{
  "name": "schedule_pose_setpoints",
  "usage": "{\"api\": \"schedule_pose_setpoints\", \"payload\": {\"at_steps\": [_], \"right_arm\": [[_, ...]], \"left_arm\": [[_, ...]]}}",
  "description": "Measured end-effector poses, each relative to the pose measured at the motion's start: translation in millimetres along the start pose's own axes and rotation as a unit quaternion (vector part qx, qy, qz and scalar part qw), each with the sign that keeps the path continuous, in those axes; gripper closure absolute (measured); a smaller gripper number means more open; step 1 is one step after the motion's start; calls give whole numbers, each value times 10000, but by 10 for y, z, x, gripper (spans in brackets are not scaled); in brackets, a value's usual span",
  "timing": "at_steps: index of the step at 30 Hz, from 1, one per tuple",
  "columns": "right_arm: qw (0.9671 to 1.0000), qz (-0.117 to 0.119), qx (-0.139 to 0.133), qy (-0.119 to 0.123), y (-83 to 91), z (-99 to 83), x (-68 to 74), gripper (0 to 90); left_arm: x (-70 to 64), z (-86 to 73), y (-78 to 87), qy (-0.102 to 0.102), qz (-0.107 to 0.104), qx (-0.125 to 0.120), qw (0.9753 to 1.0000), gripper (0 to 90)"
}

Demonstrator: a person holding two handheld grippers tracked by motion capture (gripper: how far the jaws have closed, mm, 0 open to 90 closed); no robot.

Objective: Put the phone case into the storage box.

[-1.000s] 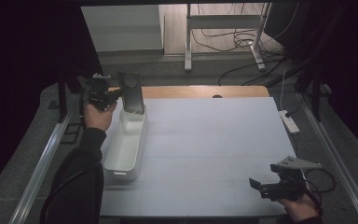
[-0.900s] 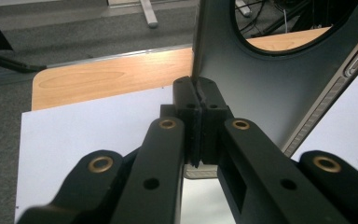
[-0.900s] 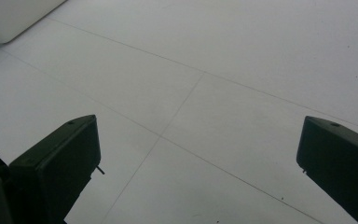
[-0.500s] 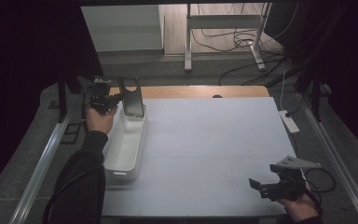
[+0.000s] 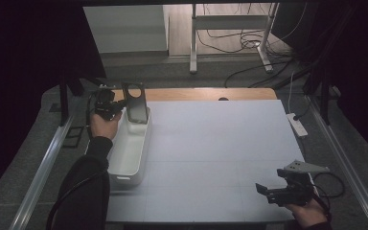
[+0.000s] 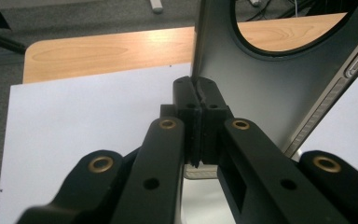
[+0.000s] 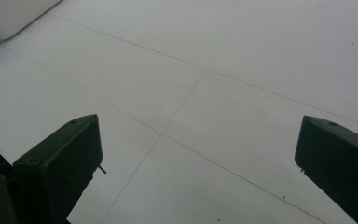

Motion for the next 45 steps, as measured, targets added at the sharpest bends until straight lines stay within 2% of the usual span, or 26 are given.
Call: {"api": "schedule_pose_setpoints", "payload": {"at_steps": [15, 28, 31, 34, 36, 45], "right_arm": [[10000, 19, 39, 9, -9, -5, 5, 18], [10000, 26, 44, 6, -11, -5, 6, 18], [10000, 23, 56, 26, -9, -8, 6, 20], [10000, 19, 62, 47, -10, -9, 8, 20], [10000, 13, 51, 49, -11, -8, 10, 20], [10000, 9, 44, 50, -10, -6, 9, 20]], "left_arm": [[33, -128, -136, 47, 59, 138, 9999, 887], [70, -227, -185, 116, -2, 310, 9995, 876], [55, -228, -184, 89, -75, 310, 9994, 838], [61, -215, -166, 27, -29, 284, 9996, 827], [59, -200, -148, 78, -66, 236, 9997, 824], [68, -177, -95, 15, -79, 204, 9998, 788]]}}
Point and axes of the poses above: each handheld gripper's, and its own axes: y roughly backward along the jaws, z roughly out of its top, x roughly to its left, the point moved 10 cm from there along -y, roughly forward along the jaws, and after that the axes turned 10 degrees about -z, right-handed, at the moved point
